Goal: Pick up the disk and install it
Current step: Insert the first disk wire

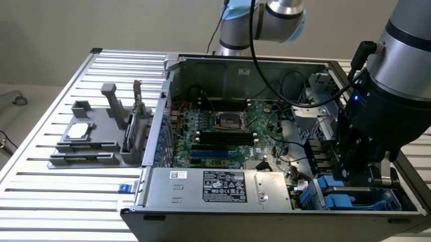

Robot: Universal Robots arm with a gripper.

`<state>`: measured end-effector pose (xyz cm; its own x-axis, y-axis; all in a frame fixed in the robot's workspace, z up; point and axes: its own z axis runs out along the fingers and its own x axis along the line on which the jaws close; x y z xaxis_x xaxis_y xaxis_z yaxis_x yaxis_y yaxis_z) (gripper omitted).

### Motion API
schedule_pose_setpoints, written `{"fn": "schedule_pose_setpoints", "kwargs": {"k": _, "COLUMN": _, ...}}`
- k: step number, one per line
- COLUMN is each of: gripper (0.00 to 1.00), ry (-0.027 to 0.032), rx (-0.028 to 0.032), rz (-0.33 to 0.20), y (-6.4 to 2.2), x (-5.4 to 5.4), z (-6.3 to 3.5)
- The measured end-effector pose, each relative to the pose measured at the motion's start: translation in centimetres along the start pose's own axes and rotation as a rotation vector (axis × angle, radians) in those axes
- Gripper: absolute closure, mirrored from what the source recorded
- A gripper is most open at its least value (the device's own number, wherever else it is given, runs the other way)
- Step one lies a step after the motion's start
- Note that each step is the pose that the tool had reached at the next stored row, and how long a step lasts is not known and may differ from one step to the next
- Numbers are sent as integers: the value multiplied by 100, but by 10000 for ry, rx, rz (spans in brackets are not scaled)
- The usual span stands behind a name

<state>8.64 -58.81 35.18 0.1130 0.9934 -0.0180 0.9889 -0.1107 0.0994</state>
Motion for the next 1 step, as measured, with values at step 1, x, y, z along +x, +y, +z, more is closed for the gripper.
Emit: {"fn": "schedule_pose_setpoints", "kwargs": {"k": 1, "gripper": 89, "ry": -1, "rx": 0, "rz": 0, "y": 0, "x": 0, "z": 0}}
